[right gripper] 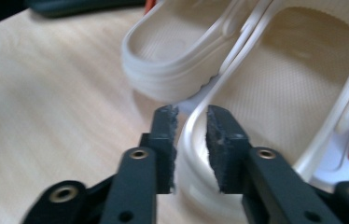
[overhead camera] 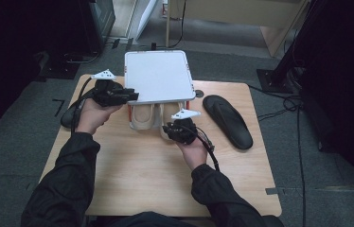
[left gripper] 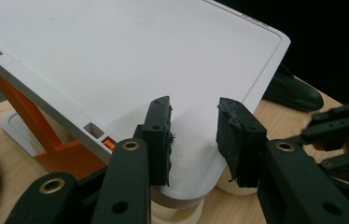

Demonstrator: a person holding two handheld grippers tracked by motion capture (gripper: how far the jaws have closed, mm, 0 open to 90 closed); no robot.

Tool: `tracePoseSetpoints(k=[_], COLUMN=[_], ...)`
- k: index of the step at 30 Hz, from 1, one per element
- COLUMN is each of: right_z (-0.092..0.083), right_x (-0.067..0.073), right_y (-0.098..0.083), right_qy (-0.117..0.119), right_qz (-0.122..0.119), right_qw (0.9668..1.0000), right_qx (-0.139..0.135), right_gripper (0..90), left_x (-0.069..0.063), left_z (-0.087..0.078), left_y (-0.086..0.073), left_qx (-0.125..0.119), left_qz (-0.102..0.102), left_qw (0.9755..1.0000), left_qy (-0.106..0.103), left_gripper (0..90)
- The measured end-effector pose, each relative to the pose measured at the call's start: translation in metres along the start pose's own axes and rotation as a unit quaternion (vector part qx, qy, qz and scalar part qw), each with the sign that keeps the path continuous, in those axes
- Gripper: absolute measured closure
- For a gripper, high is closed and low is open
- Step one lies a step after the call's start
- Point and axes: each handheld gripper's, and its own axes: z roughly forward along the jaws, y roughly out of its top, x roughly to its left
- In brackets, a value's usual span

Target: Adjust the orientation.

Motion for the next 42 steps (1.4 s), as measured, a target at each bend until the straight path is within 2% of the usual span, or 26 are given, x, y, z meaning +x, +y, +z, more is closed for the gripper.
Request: tracePoseSetpoints(k=[4,10,11,15,16,23,28,34,36,38,39,40,42], right_z=[-0.009,-0.009,-0.007,0.001,0.003,0.013,0.020,0.027,0.029,0.030,0.030,0.030,0.027], right_x=[0.004,-0.007,-0.009,-0.010,-0.008,-0.008,-0.014,-0.024,-0.026,-0.028,-0.030,-0.030,-0.030], right_y=[-0.013,-0.030,-0.031,-0.030,-0.027,-0.020,-0.015,-0.015,-0.015,-0.015,-0.015,-0.015,-0.015], right_qy=[0.006,-0.002,-0.002,0.007,0.006,-0.001,-0.008,-0.007,-0.009,-0.007,0.005,0.005,0.007], right_qz=[-0.024,-0.024,-0.017,-0.007,-0.005,-0.002,0.007,0.029,0.028,0.030,0.043,0.043,0.047], right_qw=[0.9995,0.9985,0.9984,0.9989,0.9992,0.9995,0.9997,0.9995,0.9996,0.9995,0.9991,0.9991,0.9988], right_qx=[0.021,0.049,0.053,0.046,0.039,0.031,0.024,0.006,0.003,0.002,-0.001,-0.001,0.011], right_gripper=[81.6,82.5,82.7,83.5,81.3,80.2,77.0,75.4,74.2,71.4,68.3,68.3,64.3], left_x=[0.000,0.000,0.000,0.000,0.000,0.000,0.000,0.000,0.000,0.000,0.000,0.001,0.001], left_z=[0.000,0.000,0.000,0.000,0.000,0.000,0.000,0.000,0.000,0.000,0.000,0.000,-0.001], left_y=[0.000,0.000,0.000,0.000,0.000,0.000,0.000,0.000,0.000,0.000,0.000,0.000,0.000], left_qx=[0.000,0.000,0.000,0.000,0.000,0.000,0.000,0.000,0.000,0.001,0.000,0.000,0.001], left_qz=[-0.001,-0.001,-0.001,-0.001,-0.001,-0.001,-0.001,-0.001,-0.001,-0.001,-0.002,-0.004,-0.003], left_qw=[1.0000,1.0000,1.0000,1.0000,1.0000,1.0000,1.0000,1.0000,1.0000,1.0000,1.0000,1.0000,1.0000], left_qy=[-0.001,-0.001,0.000,0.000,0.000,-0.001,-0.001,-0.001,-0.001,-0.001,-0.001,0.000,0.005], left_gripper=[65.6,65.6,65.6,65.6,65.6,65.6,65.6,65.6,65.6,65.6,66.0,66.0,66.7])
